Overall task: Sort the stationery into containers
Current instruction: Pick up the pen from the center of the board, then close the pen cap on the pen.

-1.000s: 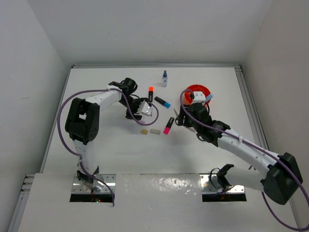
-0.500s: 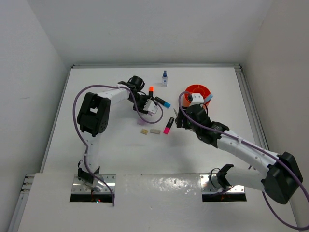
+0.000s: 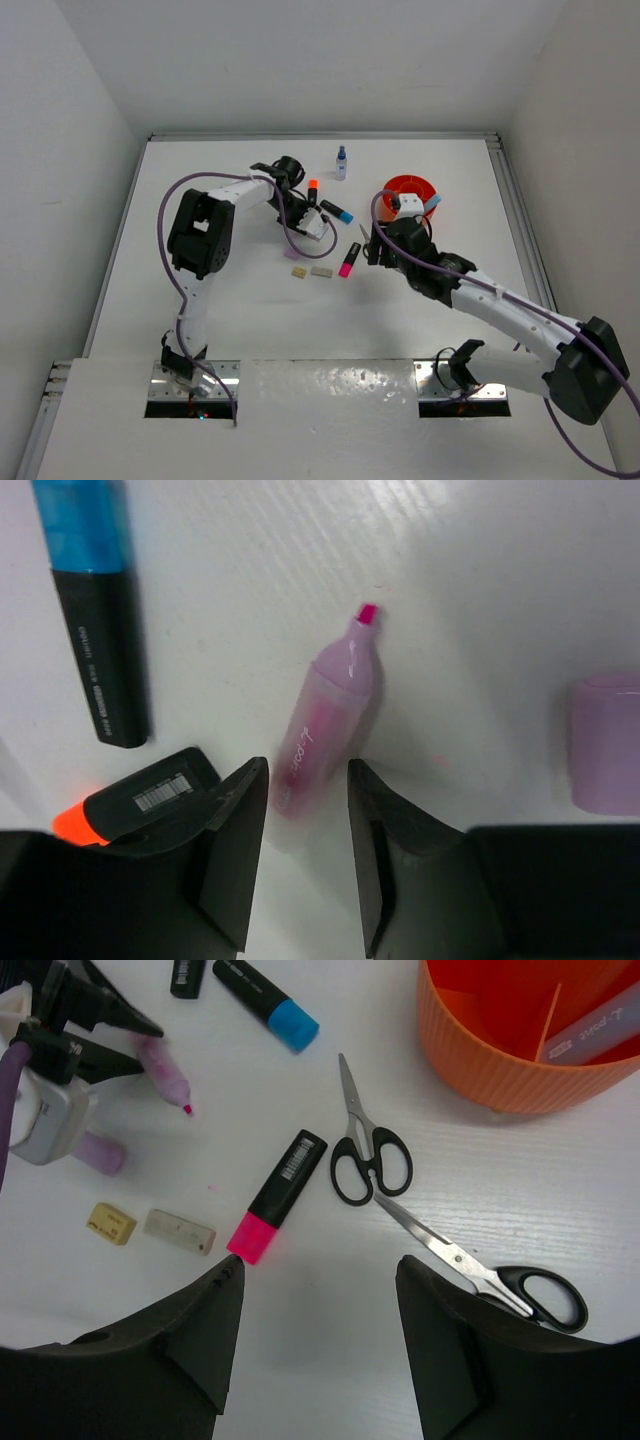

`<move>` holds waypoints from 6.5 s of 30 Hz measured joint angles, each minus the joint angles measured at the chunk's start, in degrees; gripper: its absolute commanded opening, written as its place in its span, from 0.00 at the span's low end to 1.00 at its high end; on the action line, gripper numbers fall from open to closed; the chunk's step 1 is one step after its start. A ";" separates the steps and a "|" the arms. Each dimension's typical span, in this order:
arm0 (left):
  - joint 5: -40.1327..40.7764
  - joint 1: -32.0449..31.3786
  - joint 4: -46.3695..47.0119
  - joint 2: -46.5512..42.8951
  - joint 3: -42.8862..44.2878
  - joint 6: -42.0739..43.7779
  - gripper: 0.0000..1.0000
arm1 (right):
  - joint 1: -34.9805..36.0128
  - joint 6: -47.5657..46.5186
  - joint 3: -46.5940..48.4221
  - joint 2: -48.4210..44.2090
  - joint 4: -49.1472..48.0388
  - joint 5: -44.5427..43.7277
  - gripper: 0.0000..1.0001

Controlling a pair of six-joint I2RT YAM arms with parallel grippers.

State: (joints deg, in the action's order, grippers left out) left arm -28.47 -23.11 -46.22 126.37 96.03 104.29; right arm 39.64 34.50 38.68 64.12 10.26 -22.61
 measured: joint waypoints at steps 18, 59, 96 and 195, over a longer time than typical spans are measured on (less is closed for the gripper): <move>-0.79 -0.07 -5.29 -5.86 -9.16 -15.72 0.55 | 0.00 -0.13 -1.73 -5.77 2.34 -6.82 0.62; 21.57 13.27 15.28 -36.96 -19.61 -68.63 0.00 | 8.35 23.87 16.35 12.44 4.76 -21.79 0.65; 45.07 12.15 13.90 -76.72 -48.28 -83.58 0.00 | 14.97 70.03 55.25 62.95 25.99 -3.13 0.49; -19.45 0.28 114.22 -50.01 -55.45 -138.53 0.00 | -13.88 9.55 26.29 18.88 -59.76 69.75 0.00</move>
State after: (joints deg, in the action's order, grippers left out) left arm -47.92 -22.83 68.01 76.36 40.58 -34.24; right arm 25.76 44.05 64.97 83.00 -49.50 47.13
